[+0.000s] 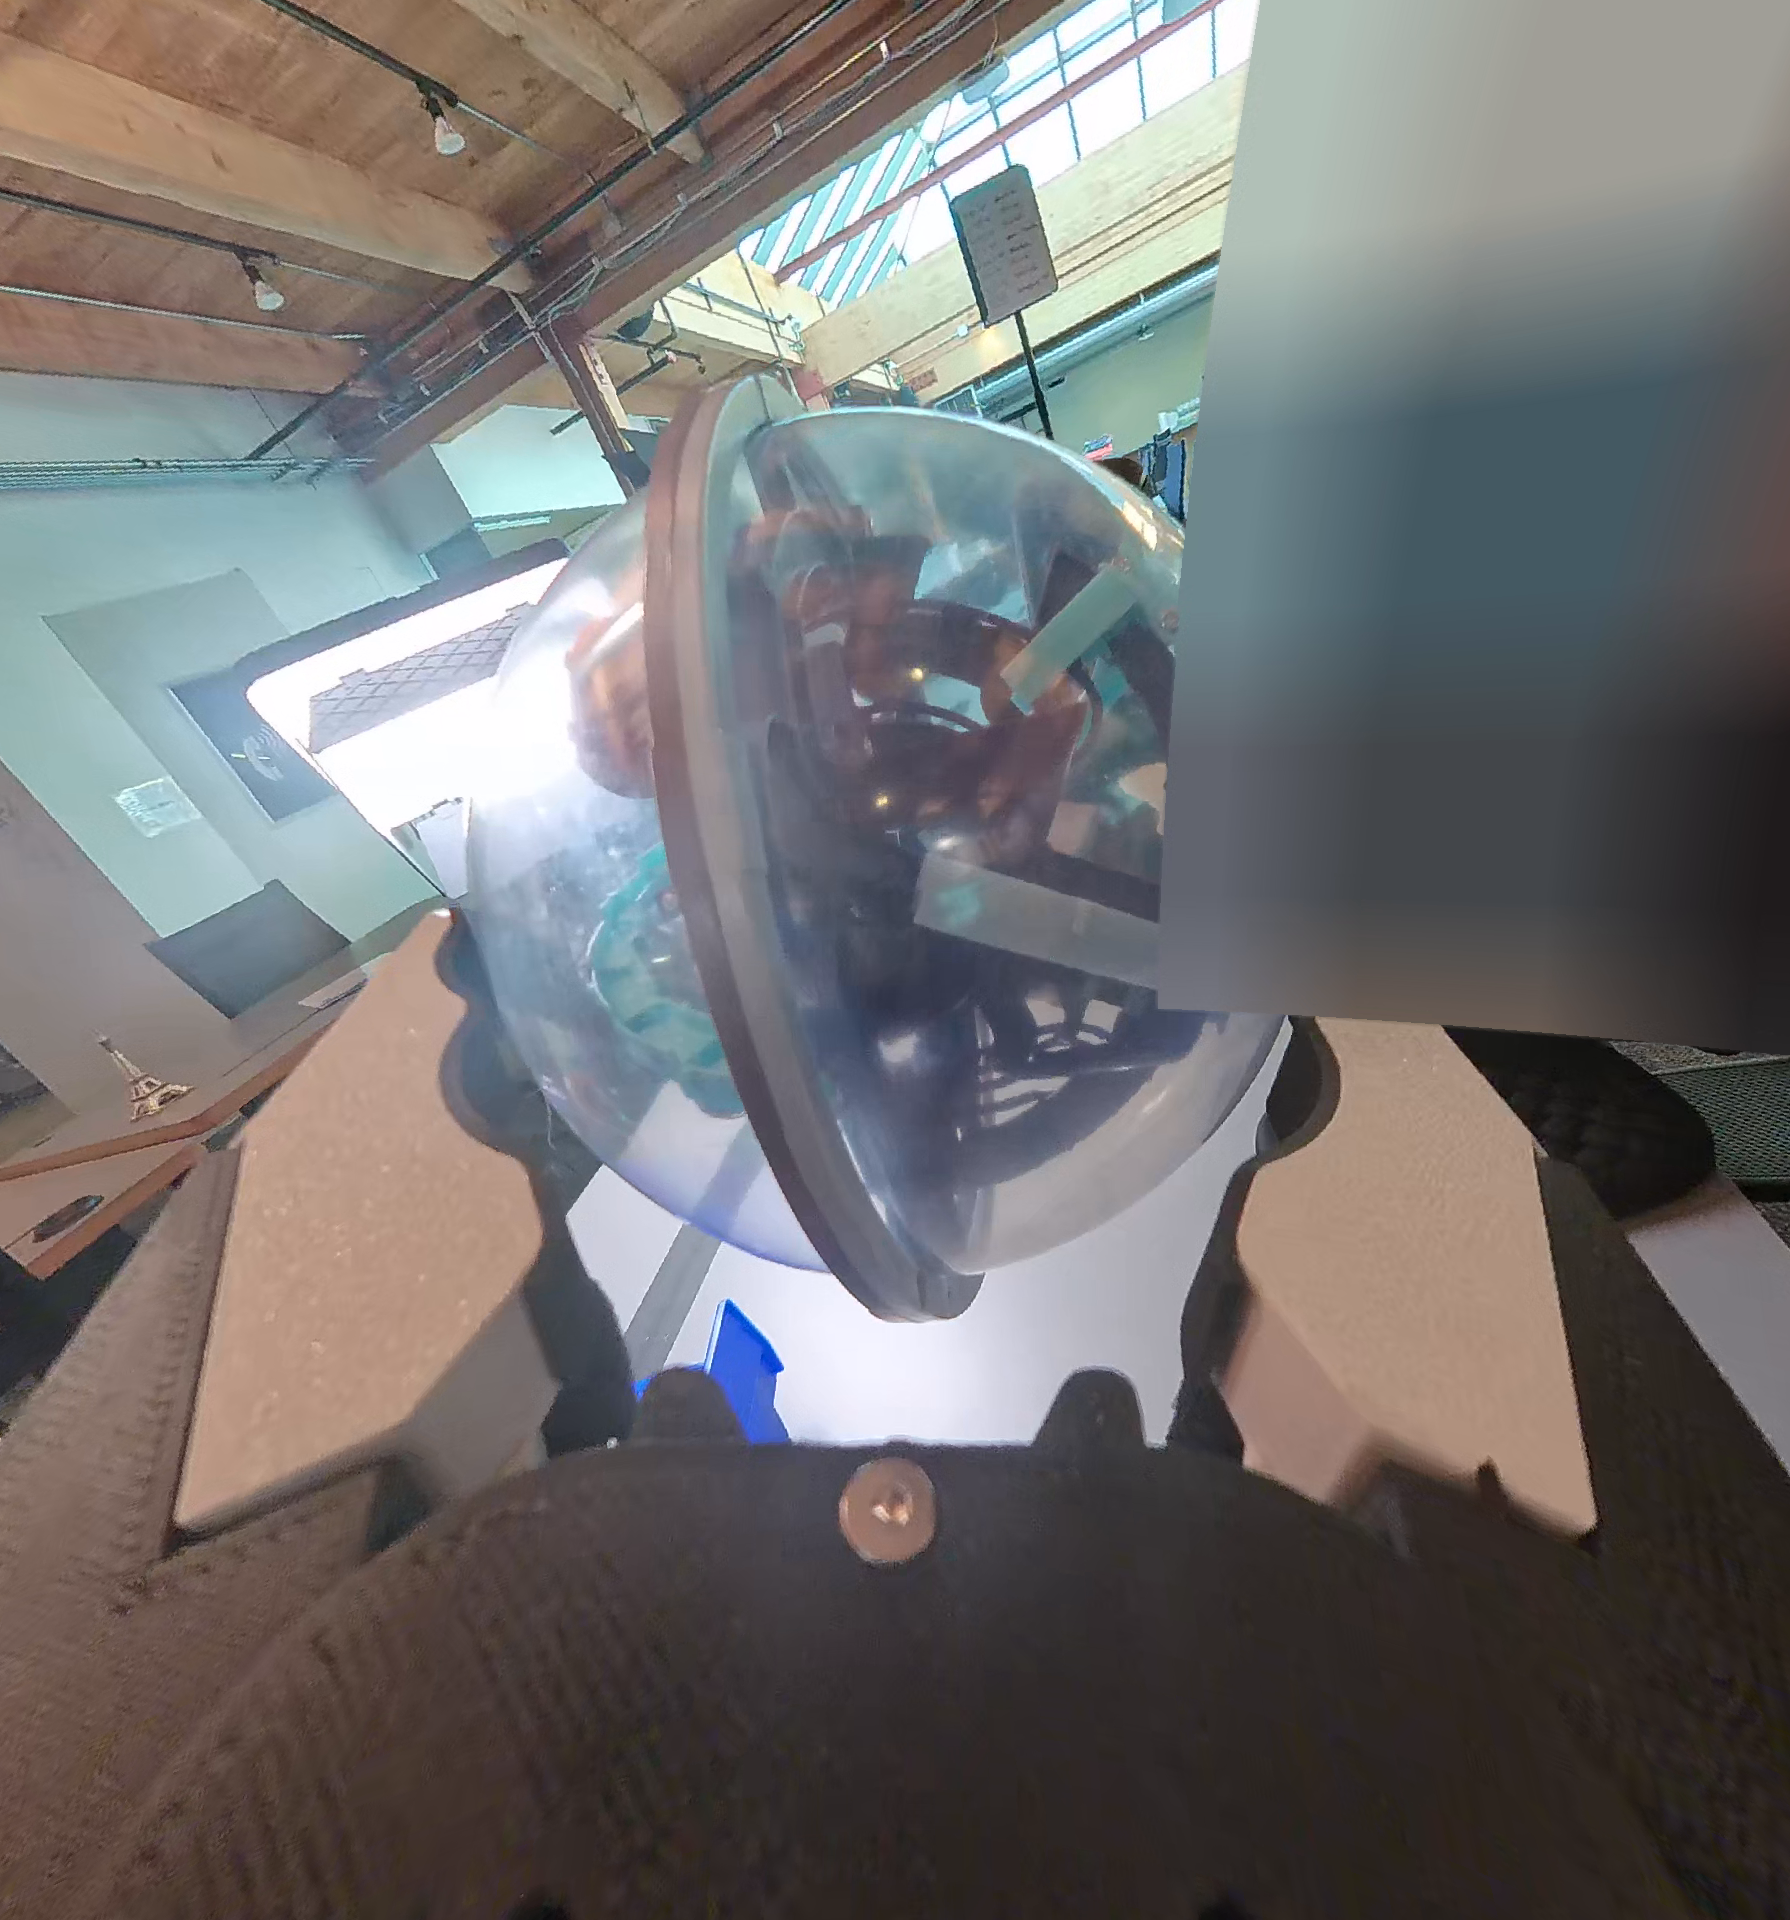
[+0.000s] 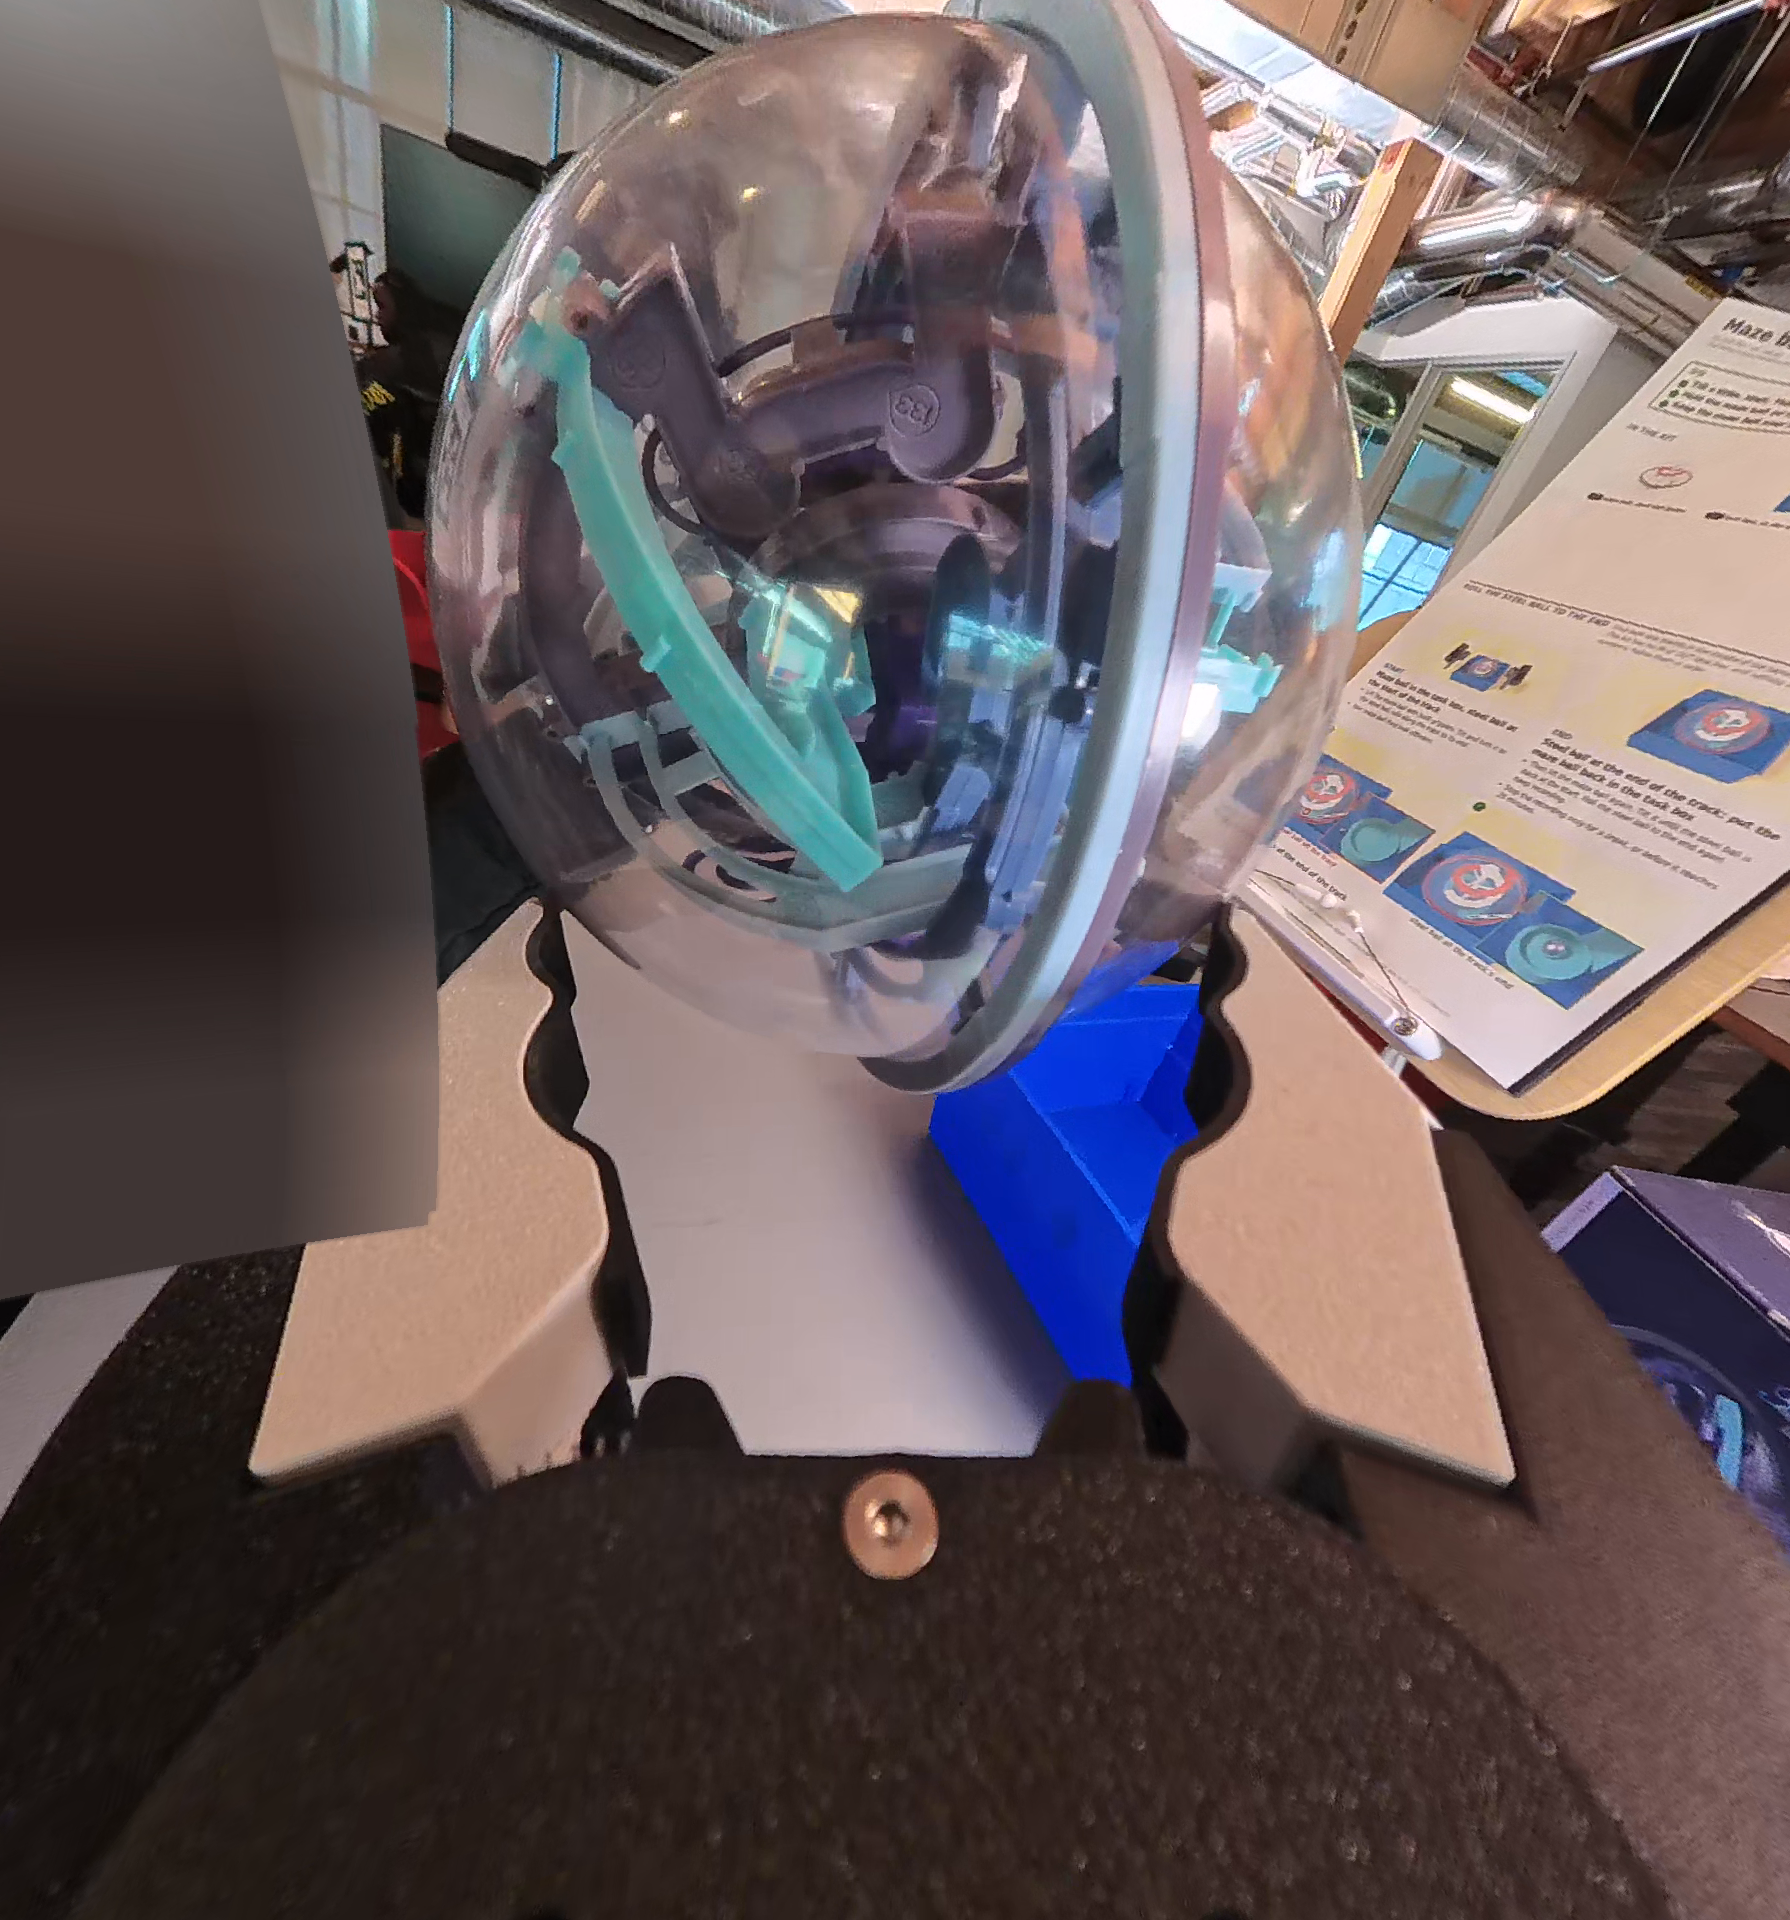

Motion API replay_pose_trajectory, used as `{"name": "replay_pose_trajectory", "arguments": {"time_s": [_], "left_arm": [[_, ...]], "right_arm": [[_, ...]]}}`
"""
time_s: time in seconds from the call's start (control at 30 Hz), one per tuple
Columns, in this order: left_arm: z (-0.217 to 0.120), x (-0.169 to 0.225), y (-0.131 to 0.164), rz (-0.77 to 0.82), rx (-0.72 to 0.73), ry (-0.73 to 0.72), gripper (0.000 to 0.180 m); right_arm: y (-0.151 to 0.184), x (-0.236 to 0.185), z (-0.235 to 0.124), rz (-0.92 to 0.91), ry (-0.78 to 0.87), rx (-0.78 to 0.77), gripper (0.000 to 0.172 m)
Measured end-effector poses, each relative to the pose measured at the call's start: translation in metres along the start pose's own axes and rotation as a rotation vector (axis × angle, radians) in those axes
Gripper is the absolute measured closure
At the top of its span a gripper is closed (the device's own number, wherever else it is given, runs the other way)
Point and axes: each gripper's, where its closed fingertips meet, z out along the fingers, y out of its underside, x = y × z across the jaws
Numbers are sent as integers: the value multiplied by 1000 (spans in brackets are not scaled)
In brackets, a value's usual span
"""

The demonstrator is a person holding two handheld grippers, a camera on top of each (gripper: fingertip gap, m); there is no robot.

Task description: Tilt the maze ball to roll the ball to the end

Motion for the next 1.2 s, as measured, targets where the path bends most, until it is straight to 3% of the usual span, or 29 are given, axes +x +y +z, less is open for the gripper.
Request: {"name": "replay_pose_trajectory", "arguments": {"time_s": [0.23, 0.63, 0.97, 1.2], "left_arm": [[-1, 0, -4, -16, -17, -11, 33], [-1, -19, -2, -269, -32, -85, 33], [-1, -42, 35, -552, -92, -131, 33], [6, -48, 78, -825, -101, -108, 34]], "right_arm": [[2, -2, 4, 41, -19, 17, 54], [17, -2, 17, 382, -115, 21, 55], [42, 11, 18, 596, -122, -17, 58], [82, 10, 10, 459, -22, -145, 51]]}}
